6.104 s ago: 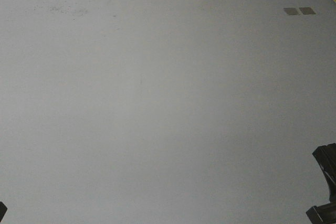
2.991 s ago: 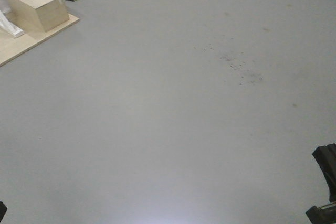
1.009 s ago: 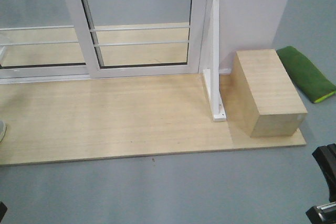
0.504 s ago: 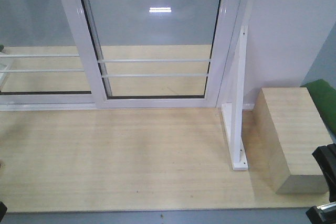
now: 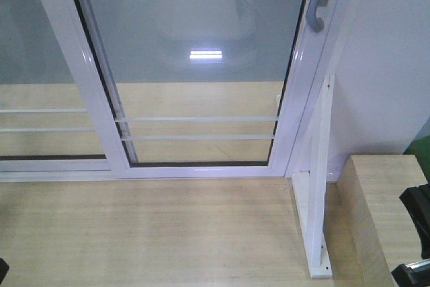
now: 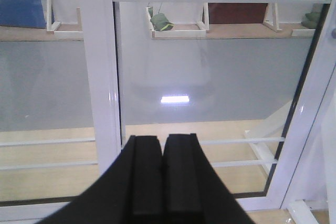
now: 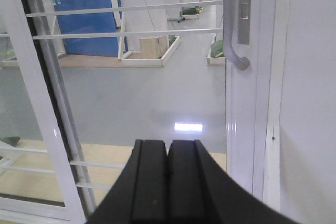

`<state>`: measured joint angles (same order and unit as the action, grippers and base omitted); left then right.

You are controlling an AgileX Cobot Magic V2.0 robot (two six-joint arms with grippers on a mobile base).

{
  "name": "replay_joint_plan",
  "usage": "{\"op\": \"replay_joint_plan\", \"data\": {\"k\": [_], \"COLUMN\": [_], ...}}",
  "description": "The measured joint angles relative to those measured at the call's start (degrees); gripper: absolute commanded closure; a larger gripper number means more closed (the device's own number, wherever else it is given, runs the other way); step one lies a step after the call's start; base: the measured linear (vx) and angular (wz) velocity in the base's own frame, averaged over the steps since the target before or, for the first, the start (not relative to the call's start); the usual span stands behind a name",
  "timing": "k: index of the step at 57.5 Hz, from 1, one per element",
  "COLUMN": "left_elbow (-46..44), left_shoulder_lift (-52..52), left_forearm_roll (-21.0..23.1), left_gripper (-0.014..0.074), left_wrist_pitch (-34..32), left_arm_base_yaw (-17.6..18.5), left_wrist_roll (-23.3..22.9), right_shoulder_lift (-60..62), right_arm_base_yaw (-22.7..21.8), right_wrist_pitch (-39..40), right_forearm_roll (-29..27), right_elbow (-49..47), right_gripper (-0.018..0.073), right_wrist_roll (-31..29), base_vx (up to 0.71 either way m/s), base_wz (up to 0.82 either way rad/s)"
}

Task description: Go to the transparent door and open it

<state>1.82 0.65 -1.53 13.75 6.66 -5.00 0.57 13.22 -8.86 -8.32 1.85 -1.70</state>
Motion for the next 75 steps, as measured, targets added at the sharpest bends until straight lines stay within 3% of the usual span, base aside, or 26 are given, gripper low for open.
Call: {"op": "replay_joint_plan", "data": {"k": [75], "left_elbow": [0.0], "left_shoulder_lift": [0.0], "left_forearm_roll": [0.0], "left_gripper": [0.0603], "left_wrist_pitch": [0.06], "left_arm_base_yaw": [0.0], "left_wrist_roll": [0.0], "right_shoulder_lift": [-0.29], "right_arm_base_yaw": [0.0], "right_wrist_pitch": [0.02], "right_forearm_roll": [0.0], "right_elbow": [0.0], "right_gripper": [0.0564], "right_wrist_roll": [-0.05], "base_vx": [0.13], "base_wz": [-0.01]}}
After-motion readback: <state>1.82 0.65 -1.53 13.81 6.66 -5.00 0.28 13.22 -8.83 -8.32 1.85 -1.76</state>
